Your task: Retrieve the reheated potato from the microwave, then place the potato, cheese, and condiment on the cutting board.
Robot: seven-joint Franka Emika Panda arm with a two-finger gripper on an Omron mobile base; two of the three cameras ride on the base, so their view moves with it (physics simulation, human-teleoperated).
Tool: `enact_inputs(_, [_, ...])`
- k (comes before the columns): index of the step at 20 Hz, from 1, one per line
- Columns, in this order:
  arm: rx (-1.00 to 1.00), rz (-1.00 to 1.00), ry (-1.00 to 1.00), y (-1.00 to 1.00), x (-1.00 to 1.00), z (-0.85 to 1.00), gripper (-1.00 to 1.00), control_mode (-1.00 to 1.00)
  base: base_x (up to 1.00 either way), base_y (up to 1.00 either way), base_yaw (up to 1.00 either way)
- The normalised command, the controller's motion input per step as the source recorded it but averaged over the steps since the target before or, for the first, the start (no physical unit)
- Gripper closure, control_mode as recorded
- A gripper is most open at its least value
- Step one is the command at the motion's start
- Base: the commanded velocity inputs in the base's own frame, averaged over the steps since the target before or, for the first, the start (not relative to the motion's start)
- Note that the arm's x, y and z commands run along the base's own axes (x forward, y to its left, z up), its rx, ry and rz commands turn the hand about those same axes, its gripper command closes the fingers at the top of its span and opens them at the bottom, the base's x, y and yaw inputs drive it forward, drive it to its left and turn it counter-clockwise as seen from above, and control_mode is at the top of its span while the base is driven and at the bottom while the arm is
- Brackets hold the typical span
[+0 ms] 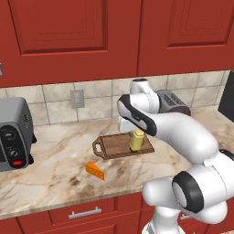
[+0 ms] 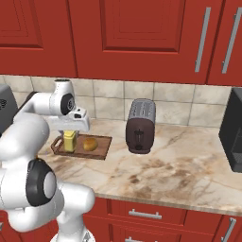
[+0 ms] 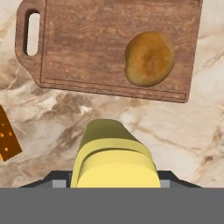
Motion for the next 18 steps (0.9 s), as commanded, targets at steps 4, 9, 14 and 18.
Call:
enact_inputs(4, [0.00, 0.15, 0.00, 0.07, 0.34, -0.14, 1.00, -1.00, 0.00, 0.00, 0.00])
enact_inputs(9, [0.00, 0.08, 0.00, 0.01, 0.35, -0.18, 1.00, -1.00, 0.00, 0.00, 0.00])
enact_inputs(14, [0.00, 0.07, 0.00, 0.01, 0.32, -0.20, 1.00, -1.00, 0.00, 0.00, 0.00])
enact_inputs(18, [0.01, 0.02, 0.00, 0.11, 0.29, -0.13, 1.00, -1.00, 0.00, 0.00, 0.00])
